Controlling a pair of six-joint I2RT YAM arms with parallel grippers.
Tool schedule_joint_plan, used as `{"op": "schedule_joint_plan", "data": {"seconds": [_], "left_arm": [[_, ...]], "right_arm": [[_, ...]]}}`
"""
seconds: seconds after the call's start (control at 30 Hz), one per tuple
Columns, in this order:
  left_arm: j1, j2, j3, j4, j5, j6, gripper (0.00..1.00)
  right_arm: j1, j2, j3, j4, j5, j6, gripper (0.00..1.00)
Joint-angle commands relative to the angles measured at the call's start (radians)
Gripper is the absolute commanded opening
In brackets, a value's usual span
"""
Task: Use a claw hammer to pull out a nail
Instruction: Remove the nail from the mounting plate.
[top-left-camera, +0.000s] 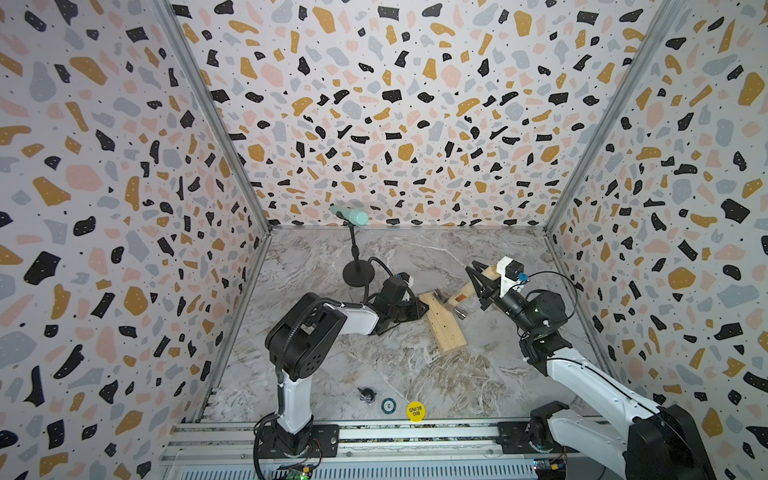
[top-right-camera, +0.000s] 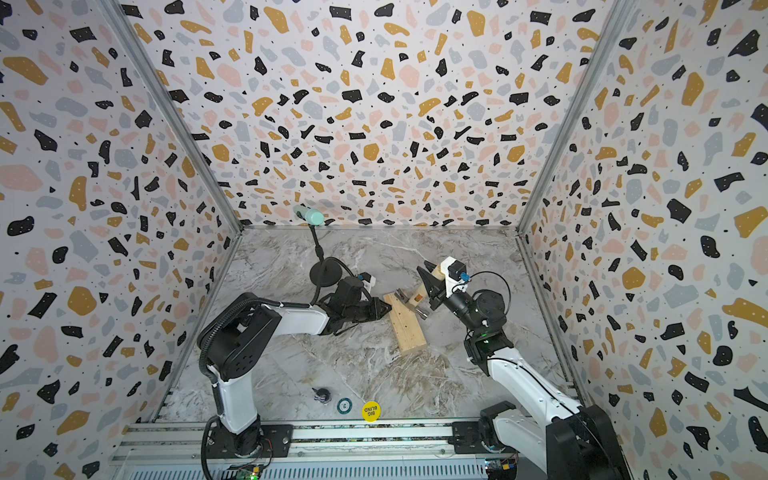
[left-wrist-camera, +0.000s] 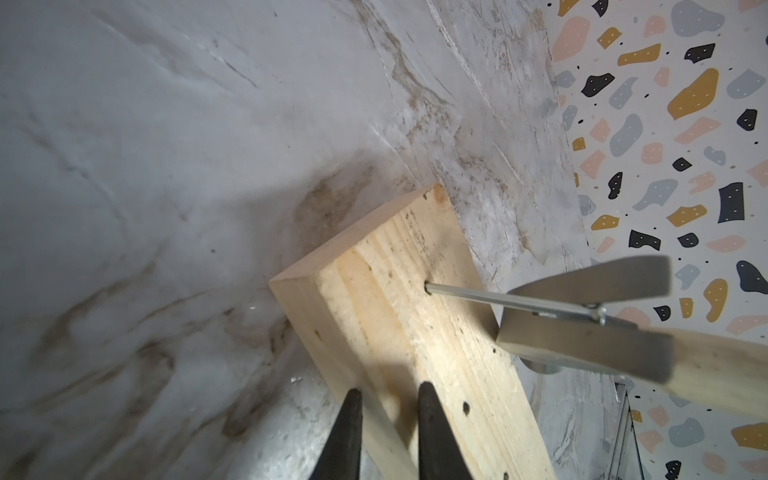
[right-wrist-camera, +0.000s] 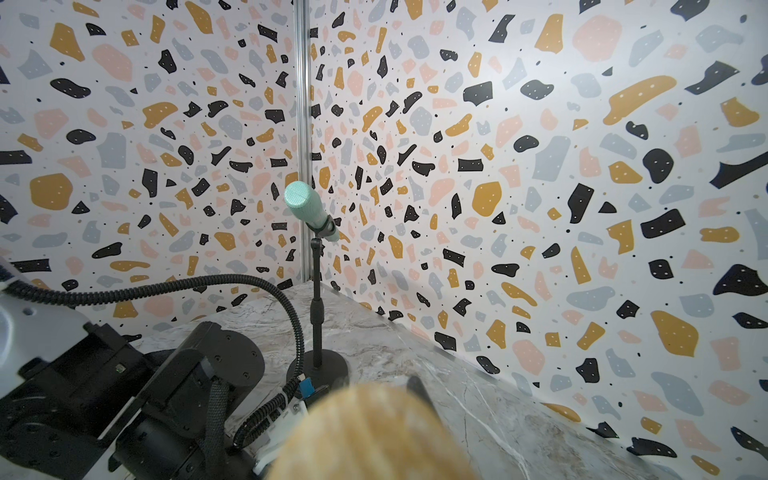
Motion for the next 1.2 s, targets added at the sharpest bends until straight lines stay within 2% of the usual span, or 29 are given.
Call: {"op": "schedule_joint_plan", "data": {"seconds": [0.0,0.4,0.67,1.17], "left_arm": [[-0.009,0.041,-0.043,-0.159,-0.005,0.008,0.19],[-0.009,0.040,-0.044,-0.162,-0.007,0.008,0.20],[-0.008,0.041,-0.044,-0.161,-0.008,0.007,0.19],[-0.009,0.042,-0.033,-0.170,-0.006,0.009,0.19]], "right_arm": [[0.010,0.016,-0.064,-0.215,-0.102,0.152,0.00],[-0.011,-0.055,-0.102,-0.220,-0.112,0.182,0.00],[-0.019,-0.165,-0.141,-0.258,-0.020,0.197,0.00],[-0.029,-0.267,-0.102,-0.359,0.016,0.185,0.00]]}}
